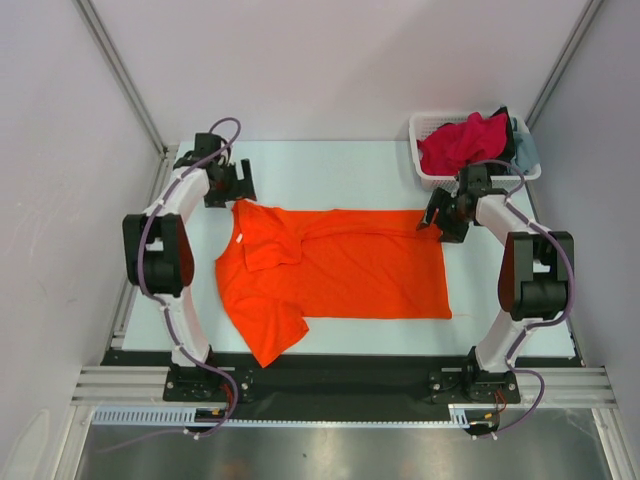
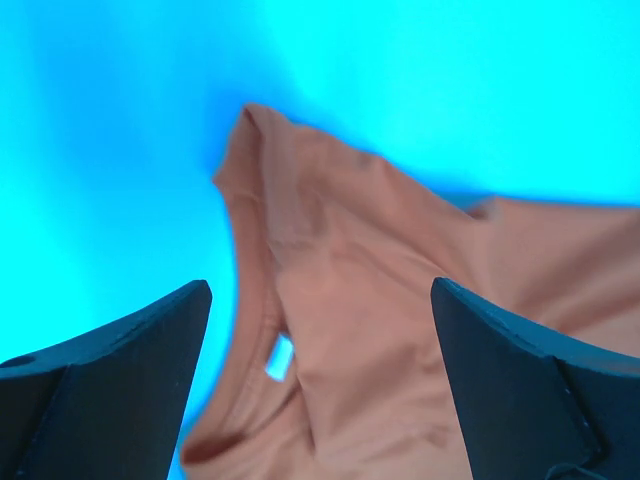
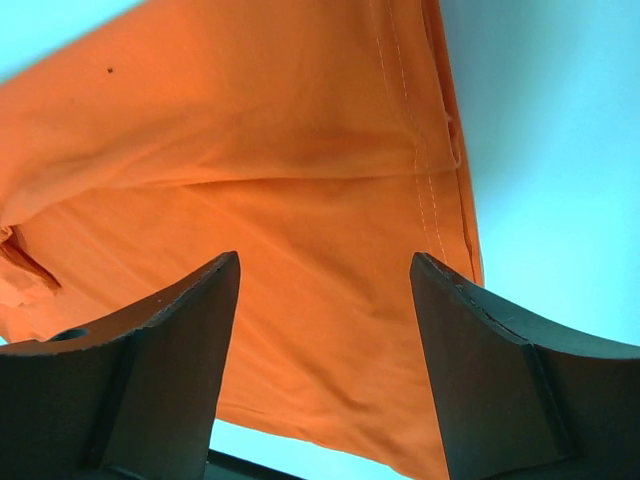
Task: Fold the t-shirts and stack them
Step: Fold the tshirt
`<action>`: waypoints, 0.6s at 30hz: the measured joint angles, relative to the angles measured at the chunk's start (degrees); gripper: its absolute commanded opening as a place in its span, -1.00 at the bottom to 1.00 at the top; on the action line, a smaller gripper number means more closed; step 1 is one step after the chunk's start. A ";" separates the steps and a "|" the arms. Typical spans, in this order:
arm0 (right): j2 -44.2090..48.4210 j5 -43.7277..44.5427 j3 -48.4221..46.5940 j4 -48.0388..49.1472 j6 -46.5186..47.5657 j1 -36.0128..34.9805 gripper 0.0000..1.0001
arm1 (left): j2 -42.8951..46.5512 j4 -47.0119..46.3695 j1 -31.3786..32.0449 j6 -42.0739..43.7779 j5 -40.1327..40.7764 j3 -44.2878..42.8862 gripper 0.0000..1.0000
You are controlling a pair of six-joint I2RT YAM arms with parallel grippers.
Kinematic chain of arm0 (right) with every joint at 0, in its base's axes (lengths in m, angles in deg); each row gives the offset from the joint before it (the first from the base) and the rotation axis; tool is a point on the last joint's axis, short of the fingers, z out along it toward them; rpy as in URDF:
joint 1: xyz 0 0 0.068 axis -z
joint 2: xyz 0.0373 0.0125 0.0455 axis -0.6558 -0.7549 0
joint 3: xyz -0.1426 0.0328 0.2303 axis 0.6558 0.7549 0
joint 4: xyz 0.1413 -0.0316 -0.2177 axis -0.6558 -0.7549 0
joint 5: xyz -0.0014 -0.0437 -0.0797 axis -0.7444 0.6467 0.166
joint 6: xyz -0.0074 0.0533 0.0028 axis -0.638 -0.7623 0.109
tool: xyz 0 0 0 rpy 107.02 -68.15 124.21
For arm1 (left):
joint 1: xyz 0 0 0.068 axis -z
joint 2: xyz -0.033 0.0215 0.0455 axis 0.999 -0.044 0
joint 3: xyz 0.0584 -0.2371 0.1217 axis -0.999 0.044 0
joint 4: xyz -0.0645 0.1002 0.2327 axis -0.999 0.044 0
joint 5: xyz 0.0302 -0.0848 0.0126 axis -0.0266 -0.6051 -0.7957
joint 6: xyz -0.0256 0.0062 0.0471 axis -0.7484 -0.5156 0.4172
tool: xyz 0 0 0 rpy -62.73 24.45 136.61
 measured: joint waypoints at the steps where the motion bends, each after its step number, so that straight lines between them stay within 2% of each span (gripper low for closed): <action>1: -0.22 0.00 -0.46 0.00 0.02 0.00 0.50 | -2.14 -0.31 -0.81 -0.04 -0.15 -1.16 0.95; 4: -0.66 0.00 -1.05 -0.13 0.09 0.07 0.52 | -7.69 -0.46 -2.05 -0.52 -0.57 -3.98 0.93; 10: -1.84 0.02 -1.11 -1.27 0.39 0.07 0.52 | -12.96 -1.07 -3.76 -0.68 -3.28 -5.51 0.70; 12: -2.38 0.02 -1.14 -1.36 0.46 0.35 0.50 | -13.97 -1.36 -4.44 -1.05 -4.63 -6.05 0.37; 13: -2.84 0.02 -1.18 -1.40 0.46 0.48 0.49 | -14.27 -1.55 -4.70 -1.18 -5.14 -6.21 0.00; 15: -3.41 0.04 -1.46 -1.57 0.46 1.07 0.47 | -14.64 -2.16 -5.44 -1.60 -6.71 -6.43 -0.37; 16: -3.89 0.04 -1.81 -1.73 0.46 1.51 0.45 | -14.80 -2.38 -5.79 -2.12 -7.39 -6.43 -0.70; 17: -4.31 0.09 -2.21 -1.75 0.46 1.97 0.44 | -14.93 -2.49 -6.14 -2.62 -7.89 -6.43 -0.90; 18: -4.79 0.13 -2.71 -1.81 0.46 2.38 0.43 | -15.04 -2.71 -6.49 -2.64 -8.31 -6.43 -0.99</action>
